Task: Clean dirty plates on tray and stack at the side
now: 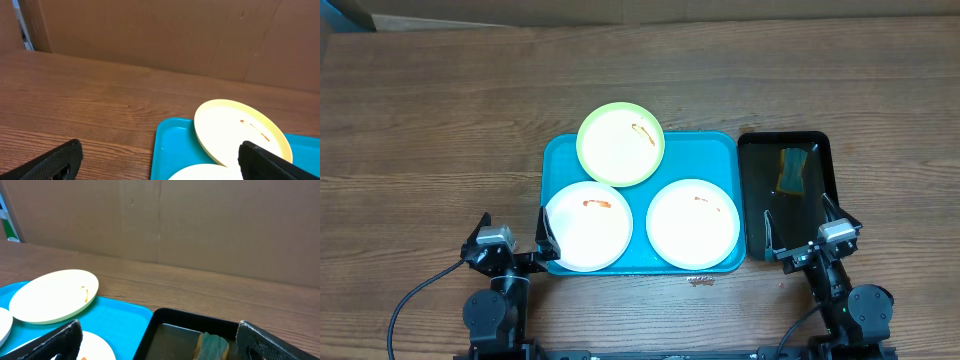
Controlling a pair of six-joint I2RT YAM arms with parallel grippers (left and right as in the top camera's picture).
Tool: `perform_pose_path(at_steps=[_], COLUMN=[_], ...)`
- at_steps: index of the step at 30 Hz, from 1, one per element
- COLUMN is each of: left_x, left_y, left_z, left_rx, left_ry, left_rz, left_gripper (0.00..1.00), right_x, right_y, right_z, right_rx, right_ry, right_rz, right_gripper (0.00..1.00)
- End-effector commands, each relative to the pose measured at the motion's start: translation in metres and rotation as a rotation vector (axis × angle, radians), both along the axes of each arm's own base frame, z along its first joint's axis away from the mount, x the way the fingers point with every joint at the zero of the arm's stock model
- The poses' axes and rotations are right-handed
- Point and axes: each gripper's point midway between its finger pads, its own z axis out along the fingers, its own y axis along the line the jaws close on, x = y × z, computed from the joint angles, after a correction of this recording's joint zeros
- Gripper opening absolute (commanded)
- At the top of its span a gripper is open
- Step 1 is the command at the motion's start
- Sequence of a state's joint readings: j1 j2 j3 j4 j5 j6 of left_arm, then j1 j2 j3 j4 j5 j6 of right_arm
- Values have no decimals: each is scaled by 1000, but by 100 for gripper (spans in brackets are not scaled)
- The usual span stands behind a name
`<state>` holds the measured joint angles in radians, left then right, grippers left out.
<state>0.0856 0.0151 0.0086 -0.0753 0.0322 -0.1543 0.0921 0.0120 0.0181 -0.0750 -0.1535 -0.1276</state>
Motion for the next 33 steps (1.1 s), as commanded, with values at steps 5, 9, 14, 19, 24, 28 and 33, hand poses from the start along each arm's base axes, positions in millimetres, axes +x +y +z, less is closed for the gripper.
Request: perform_pose_path(at_steps=[5,9,14,19,24,28,33], left_x=[0,0,0,0,0,0,1], left_y=[2,2,2,2,2,2,-5], left_z=[0,0,0,0,0,0,13], left_rx=[-2,-2,-2,-2,-2,-3,-25], left_ry=[-4,-4,-4,-4,-4,-4,-58], left_rz=[12,12,12,13,13,10,-29], left_gripper=[100,100,100,100,100,100,100], right_x=[0,0,0,0,0,0,0], right_y=[0,0,0,0,0,0,0], right_z=[-2,-2,-2,-2,-2,-2,-2], right_rx=[0,0,0,0,0,0,0], right_ry=[-5,-5,-5,-5,-5,-5,-5], right_rz=[2,2,2,2,2,2,2], right_gripper=[100,100,100,100,100,100,100])
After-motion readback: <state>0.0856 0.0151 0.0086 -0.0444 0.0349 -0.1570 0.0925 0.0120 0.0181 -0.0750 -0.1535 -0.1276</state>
